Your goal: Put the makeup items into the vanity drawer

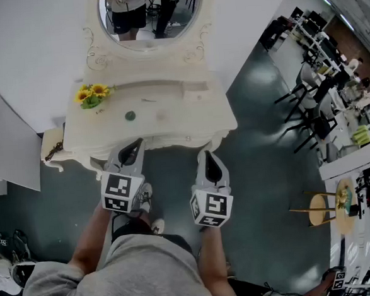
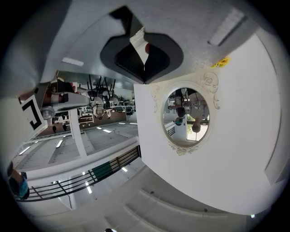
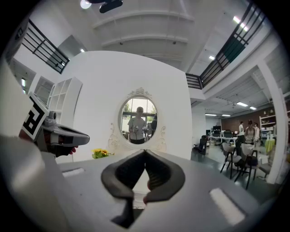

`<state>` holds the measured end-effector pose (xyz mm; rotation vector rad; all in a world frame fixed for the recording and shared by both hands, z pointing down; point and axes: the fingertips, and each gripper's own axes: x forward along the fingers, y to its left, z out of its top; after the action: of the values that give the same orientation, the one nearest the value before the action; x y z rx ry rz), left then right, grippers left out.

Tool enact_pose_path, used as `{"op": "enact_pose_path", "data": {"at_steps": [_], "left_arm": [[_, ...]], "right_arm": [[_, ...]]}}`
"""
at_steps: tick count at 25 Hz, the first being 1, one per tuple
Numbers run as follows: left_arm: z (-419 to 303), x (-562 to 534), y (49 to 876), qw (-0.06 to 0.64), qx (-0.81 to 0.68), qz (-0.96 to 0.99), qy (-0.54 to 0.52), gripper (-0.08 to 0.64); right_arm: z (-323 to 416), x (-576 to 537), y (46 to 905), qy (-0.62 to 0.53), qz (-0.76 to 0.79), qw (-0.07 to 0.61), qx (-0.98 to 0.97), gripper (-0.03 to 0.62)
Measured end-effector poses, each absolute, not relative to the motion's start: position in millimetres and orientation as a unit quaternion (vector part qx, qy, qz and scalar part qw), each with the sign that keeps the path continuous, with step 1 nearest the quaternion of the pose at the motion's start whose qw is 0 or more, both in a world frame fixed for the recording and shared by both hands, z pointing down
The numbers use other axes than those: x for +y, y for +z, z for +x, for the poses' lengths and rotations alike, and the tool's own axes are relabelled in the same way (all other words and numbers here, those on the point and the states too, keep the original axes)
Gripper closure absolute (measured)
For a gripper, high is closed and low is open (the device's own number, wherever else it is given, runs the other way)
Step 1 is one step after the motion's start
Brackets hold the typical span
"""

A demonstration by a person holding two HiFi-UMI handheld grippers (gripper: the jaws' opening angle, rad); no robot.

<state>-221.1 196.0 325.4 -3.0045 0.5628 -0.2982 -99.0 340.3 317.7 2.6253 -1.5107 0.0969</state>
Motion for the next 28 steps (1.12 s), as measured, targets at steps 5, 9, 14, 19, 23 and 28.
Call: {"op": "enact_pose_path", "data": {"at_steps": [5, 9, 14, 19, 23, 28], "left_arm": [[-219.5, 196.2, 325.8, 0.037, 0.185, -0.977, -0.099, 0.549], [-214.3, 199.9, 329.3, 0.033, 0.184, -0.978, -0.096, 0.549], [-200.9, 189.3, 333.5, 0.032, 0.191, -0.976, -0.102, 0.549], [-180.4, 157.5, 344.6, 0.027, 0.201, -0.973, -0.111, 0.549], [-156.1, 123.9, 352.8, 0.018, 0.211, -0.970, -0.120, 0.549], [-125.5, 80.5, 373.1, 0.003, 0.218, -0.965, -0.144, 0.549]], "right_arm": [[-98.2, 343.1, 317.1, 0.033, 0.866, 0.054, -0.496, 0.589], [-96.5, 346.6, 319.5, 0.030, 0.865, 0.060, -0.497, 0.589], [-82.9, 334.1, 326.8, 0.039, 0.860, 0.064, -0.504, 0.589], [-59.6, 296.0, 336.6, 0.046, 0.853, 0.065, -0.516, 0.589], [-36.1, 253.7, 344.8, 0.056, 0.842, 0.068, -0.532, 0.589], [-6.3, 197.3, 362.3, 0.079, 0.828, 0.069, -0.551, 0.589]]}}
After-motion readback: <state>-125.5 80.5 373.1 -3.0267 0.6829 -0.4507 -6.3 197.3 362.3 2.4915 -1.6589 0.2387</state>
